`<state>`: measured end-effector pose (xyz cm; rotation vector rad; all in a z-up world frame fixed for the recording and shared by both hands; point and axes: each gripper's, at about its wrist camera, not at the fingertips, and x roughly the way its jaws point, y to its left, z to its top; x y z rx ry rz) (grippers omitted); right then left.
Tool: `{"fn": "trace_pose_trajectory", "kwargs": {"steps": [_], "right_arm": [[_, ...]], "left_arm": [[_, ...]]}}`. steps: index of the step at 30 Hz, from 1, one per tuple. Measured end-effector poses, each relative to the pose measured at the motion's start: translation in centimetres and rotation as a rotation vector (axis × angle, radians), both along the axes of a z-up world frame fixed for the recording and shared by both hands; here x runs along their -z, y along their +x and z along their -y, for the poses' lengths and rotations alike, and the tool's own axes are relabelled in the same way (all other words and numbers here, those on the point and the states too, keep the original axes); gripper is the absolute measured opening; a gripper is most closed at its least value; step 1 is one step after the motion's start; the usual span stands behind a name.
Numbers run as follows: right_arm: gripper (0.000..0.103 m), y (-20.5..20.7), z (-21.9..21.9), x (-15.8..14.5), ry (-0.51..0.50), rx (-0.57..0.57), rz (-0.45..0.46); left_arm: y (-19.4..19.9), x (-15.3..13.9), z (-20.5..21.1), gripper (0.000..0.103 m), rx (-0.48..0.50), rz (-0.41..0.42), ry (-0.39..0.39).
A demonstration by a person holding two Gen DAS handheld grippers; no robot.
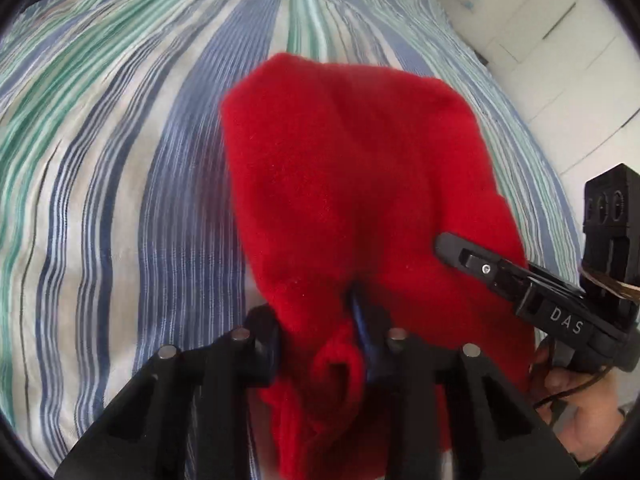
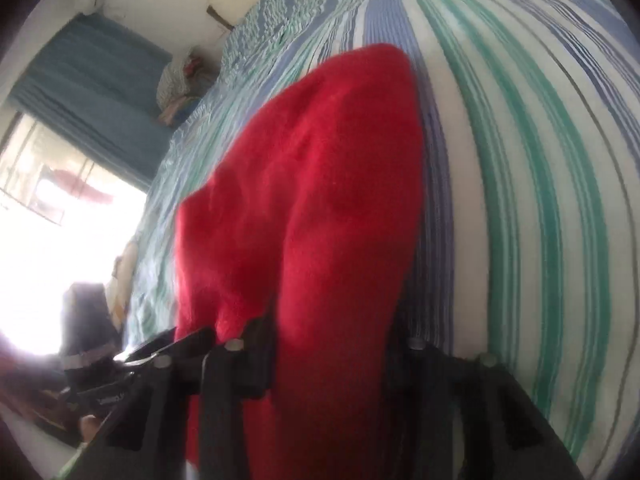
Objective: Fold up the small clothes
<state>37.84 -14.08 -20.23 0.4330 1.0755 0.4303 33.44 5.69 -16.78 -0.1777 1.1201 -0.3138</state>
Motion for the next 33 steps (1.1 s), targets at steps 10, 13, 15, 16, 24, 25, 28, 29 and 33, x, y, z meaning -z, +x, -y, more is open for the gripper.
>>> {"fn": "trace_pose_trajectory", "kwargs": {"steps": [10,13,15,16,24,25,28,29,33], "right_arm": [[0.029,-3.3,-0.6,-17.3,-0.150,-0.068,0.402],[0.033,-3.5,0.4,-20.4,-0.124,-0.073,0.427],[0.042,-3.3,1.6,-19.1,-0.097,-0.066,0.359],[0.057,-3.4,2.0,-17.4,-0.096,-0.058,0.295],[0.084,-19.2,8.9,-4.0,-0.316,0.126,-0.009],[0.095,-21.6,9.0,-4.2,-0.312,0.153,0.002],[0.103,-26.9,8.3,-5.4,-0.354,0.199,0.047],[0.103,-28.0,7.8,-5.9,-0.374,0.201,0.042],[0.103,-30.5,6.2,-9.2,-0.438,0.166,0.095]], "left_arm": [[-2.5,-16.6,0.8,0.021,0.102,0.267,-0.153],[-2.8,-15.3,1.5,0.033,0.123,0.199,-0.142],[-4.0,-10.8,1.4,0.045,0.129,0.101,-0.088],[-5.1,-8.2,1.2,0.048,0.121,0.057,-0.030],[-21.9,-2.8,1.7,0.097,0.042,0.105,0.317],[-23.3,-3.7,2.4,0.100,0.027,0.145,0.348],[-25.9,-6.6,4.1,0.100,-0.021,0.228,0.407],[-26.7,-7.6,4.6,0.100,-0.055,0.235,0.436],[-27.1,-10.9,5.1,0.100,-0.116,0.242,0.493]]}}
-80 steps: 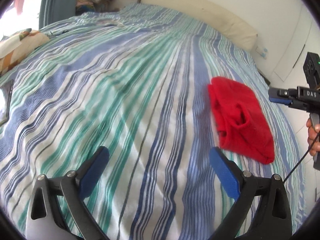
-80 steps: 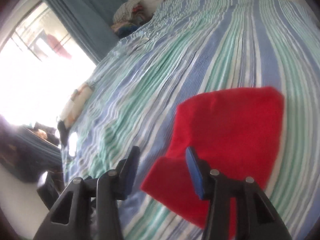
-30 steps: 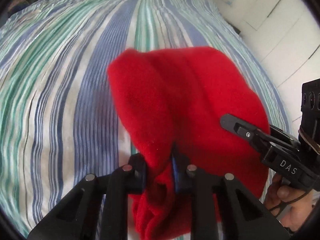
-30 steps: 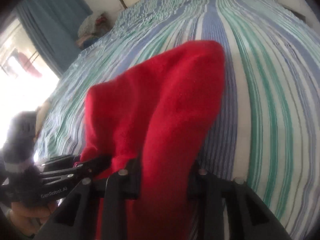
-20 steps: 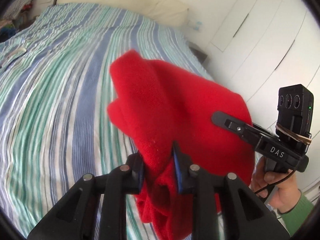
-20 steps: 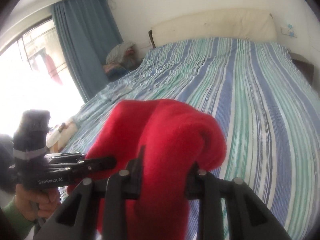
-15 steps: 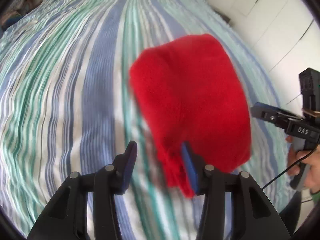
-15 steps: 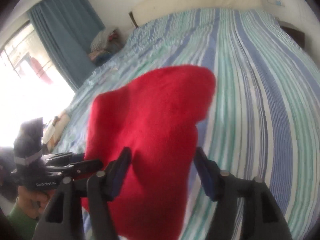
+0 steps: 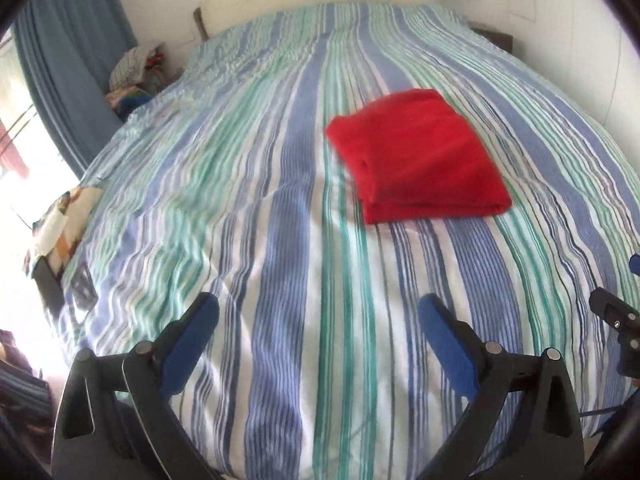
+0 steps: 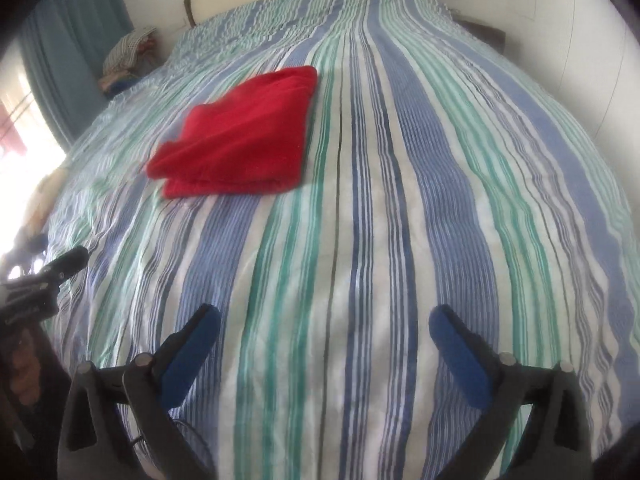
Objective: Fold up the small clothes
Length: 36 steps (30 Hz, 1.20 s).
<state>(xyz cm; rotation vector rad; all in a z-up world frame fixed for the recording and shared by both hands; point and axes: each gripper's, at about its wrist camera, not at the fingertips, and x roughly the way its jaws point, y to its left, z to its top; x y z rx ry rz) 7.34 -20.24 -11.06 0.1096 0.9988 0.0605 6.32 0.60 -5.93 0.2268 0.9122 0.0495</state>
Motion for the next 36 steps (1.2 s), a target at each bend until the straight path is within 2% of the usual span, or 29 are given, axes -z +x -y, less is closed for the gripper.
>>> {"fn": "trace_pose_trajectory", "kwargs": {"steps": [2,4,7,11,18,24,36], "right_arm": [[0.103,-0.5,-0.6,-1.8,-0.066,-0.024,0.019],[0.103,-0.6,-1.3,-3.7,-0.111,-0.047,0.022],[0.103,-0.9,-1.7,-6.1,-0.120,-0.060,0.018],[0.103,-1.9,-2.8,-8.0,-0.090,-0.083,0.022],[0.103,-2.7,-4.4,-9.8,-0.077,-0.107,0.044],[0.103,-2.5,-4.4,-10.5,-0.071,-0.085,0.037],[0.103,-2.7,-5.6,-13.0,-0.096,-0.113,0.095]], "left_arm": [[-0.1,-1.1,-0.6,0.100,0.027,-0.051,-0.041],[-0.8,-2.3,-1.2,0.100,0.026,-0.026,-0.089],[-1.9,-3.8,-1.6,0.100,0.010,0.003,-0.118],[-2.8,-4.7,-1.6,0.100,0.007,0.019,-0.104],[-3.6,-5.4,-1.4,0.102,0.017,0.020,-0.112],[-3.5,-5.9,-1.9,0.103,0.014,-0.024,-0.194],[-3.8,-7.0,-1.8,0.103,-0.006,0.020,-0.157]]}}
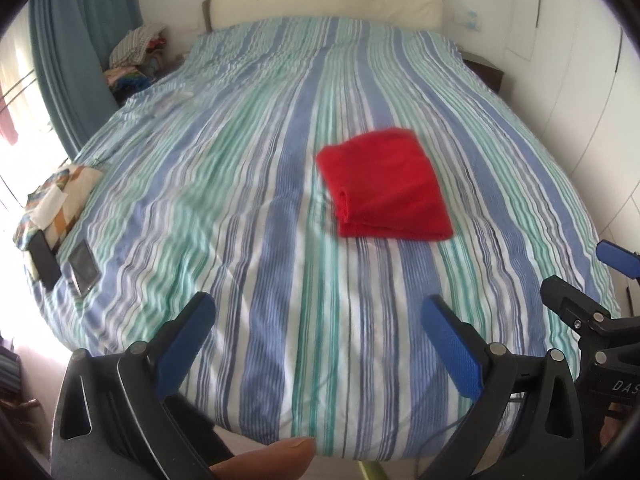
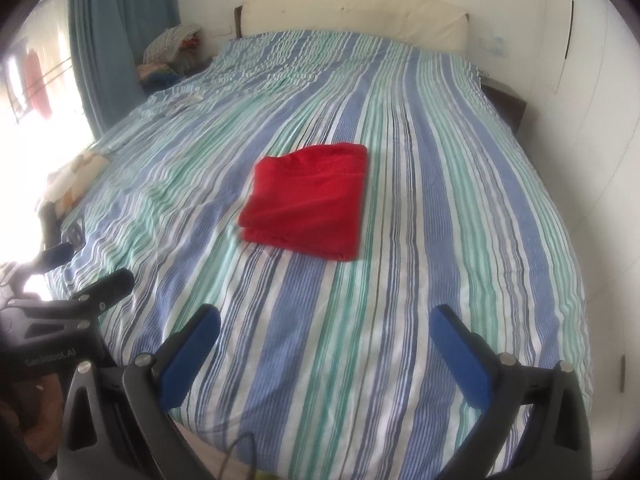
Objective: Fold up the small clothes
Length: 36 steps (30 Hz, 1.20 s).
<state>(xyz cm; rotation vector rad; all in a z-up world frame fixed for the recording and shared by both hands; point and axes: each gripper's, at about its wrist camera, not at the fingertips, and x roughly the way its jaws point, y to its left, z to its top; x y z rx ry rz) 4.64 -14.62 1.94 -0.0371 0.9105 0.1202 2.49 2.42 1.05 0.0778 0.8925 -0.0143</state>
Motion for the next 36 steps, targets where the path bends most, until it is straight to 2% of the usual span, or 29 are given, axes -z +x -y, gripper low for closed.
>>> {"fn": "trace_pose_trajectory", "kwargs": {"steps": [10,17,28,36], "right_arm": [[0.103,0.2,-0.5,-1.4,-0.014,0.002,0.022],[0.103,0.7,-0.9,-1.7,-0.045,0.017,0.017],[0.103,0.6,-0.5,-1.1,-0.071,0.046,0.013],[0.103,0.6,0.4,-0.8,-0.140,0.096,0.030]], "left_arm": [[0.0,-1.5,-0.5,0.103,-0.017,0.046,0.017],[0.5,-1.1,-0.4,0.102,-0.026,-0.001,-0.007],[0.5,-0.9,0.6,0.102,-0.011,0.001,0.033],[0.7,-1.0,1.1,0.102,-0.001,0.003,0.044]]}}
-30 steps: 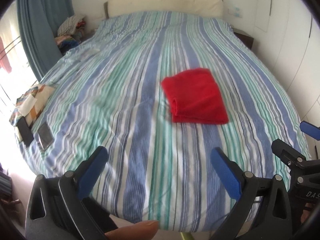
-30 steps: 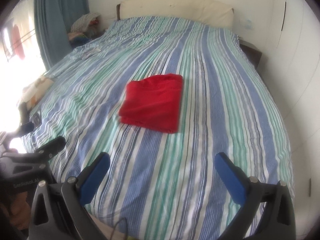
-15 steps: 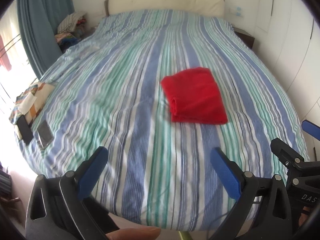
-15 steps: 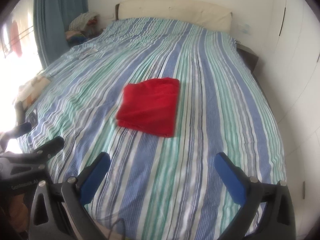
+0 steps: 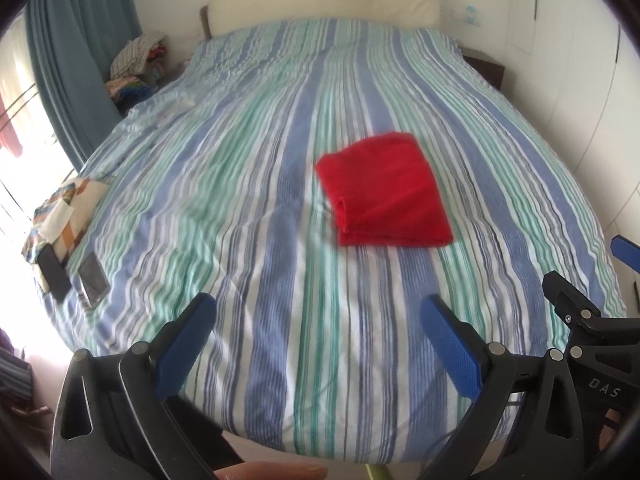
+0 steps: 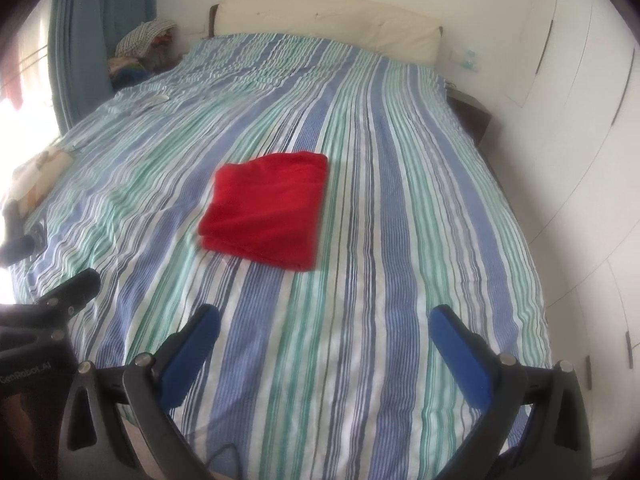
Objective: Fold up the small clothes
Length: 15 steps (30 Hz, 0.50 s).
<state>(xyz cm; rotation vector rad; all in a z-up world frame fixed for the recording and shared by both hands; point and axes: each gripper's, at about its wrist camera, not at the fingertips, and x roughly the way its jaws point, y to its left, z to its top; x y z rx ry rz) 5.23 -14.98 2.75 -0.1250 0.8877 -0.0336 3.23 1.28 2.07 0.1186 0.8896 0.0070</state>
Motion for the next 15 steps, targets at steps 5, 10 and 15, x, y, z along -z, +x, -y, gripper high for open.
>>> {"fn": "trace_pose_trajectory", "kwargs": {"steps": [5,10,15], "right_arm": [[0.103,0.01,0.54,0.17,-0.007,0.016,-0.001],[0.103,-0.10,0.41,-0.11,-0.011,0.016,0.010],[0.103,-0.07,0.11,-0.23,-0.023,0.012,0.013]], "left_arm": [[0.02,-0.16,0.26,0.102,-0.008,0.010,0.006],[0.13,-0.17,0.18,0.102,-0.010,0.009,0.014],[0.23,-0.06,0.16,0.102,-0.010,0.004,0.014]]}}
